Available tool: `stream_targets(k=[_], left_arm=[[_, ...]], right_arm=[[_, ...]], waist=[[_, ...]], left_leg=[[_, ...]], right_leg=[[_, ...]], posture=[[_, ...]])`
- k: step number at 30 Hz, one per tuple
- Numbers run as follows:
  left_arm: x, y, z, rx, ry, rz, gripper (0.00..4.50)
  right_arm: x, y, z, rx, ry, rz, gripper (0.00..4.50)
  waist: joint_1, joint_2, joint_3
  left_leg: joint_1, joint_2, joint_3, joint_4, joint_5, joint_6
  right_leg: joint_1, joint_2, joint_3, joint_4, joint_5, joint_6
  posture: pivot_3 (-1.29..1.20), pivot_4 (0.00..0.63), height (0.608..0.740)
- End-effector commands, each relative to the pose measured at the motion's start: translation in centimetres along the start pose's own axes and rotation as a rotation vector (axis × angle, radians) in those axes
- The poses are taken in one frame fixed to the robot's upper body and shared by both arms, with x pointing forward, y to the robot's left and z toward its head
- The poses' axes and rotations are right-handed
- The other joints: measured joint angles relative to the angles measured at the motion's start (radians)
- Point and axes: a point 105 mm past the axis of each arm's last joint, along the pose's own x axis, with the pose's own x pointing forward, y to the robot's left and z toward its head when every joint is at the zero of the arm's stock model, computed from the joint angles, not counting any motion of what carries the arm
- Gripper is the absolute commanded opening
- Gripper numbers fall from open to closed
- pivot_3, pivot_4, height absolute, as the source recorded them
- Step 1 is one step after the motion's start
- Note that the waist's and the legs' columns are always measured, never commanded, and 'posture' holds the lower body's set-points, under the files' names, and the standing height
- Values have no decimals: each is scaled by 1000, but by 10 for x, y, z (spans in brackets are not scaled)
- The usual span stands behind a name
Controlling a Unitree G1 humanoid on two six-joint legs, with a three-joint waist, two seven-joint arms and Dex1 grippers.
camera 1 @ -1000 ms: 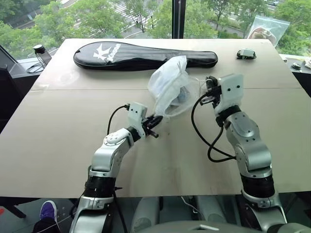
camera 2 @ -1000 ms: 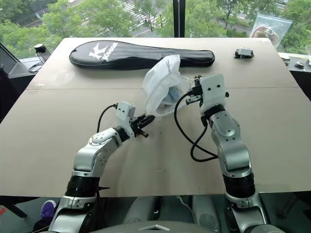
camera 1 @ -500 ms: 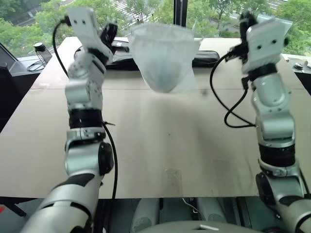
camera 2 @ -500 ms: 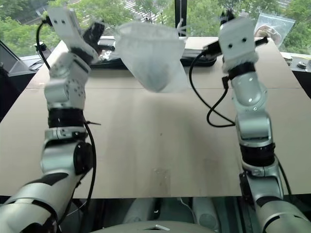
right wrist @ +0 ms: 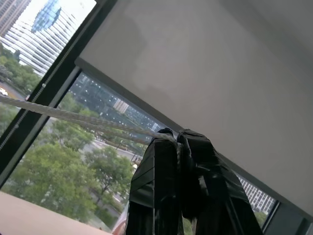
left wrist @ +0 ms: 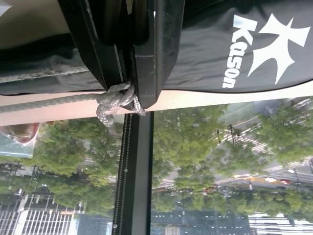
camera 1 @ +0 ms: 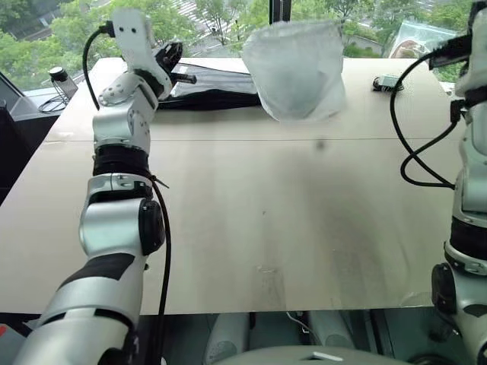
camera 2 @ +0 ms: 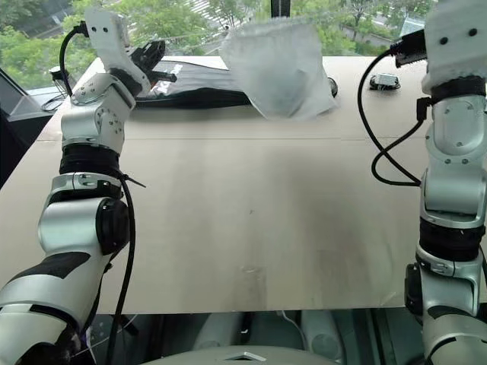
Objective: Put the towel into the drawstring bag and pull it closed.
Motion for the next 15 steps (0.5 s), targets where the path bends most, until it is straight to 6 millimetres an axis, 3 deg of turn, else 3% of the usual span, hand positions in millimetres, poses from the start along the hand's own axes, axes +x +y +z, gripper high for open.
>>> stream_targets(k=[1,4,7,11,15], left_arm=[[-18,56,0,-22,-4,205,73],[-18,56,-1,-30,-5,196,73],[-12,47,6,-29,-29,158,73],[3,14,26,13,-83,17,73],[6,-8,61,-3,-224,-111,73]], right_arm=[[-9,-78,-24,-100,100,-216,0],[-11,-93,-36,-125,142,-209,0],[-6,-97,-41,-111,146,-186,0],[9,-78,-42,-70,111,-57,0],[15,-65,-21,98,7,34,0]], waist=[[2,0,0],[3,0,0],[0,0,0],[-2,0,0],[-2,0,0]], left_leg=[[0,0,0,0,0,0],[0,0,0,0,0,0],[0,0,0,1,0,0],[0,0,1,1,0,0],[0,0,1,1,0,0]], right_leg=[[0,0,0,0,0,0],[0,-1,0,0,0,0],[0,0,0,0,0,0],[0,0,0,1,0,0],[0,0,0,1,0,0]], posture=[[0,150,740],[0,150,740],[0,150,740],[0,150,740],[0,150,740]])
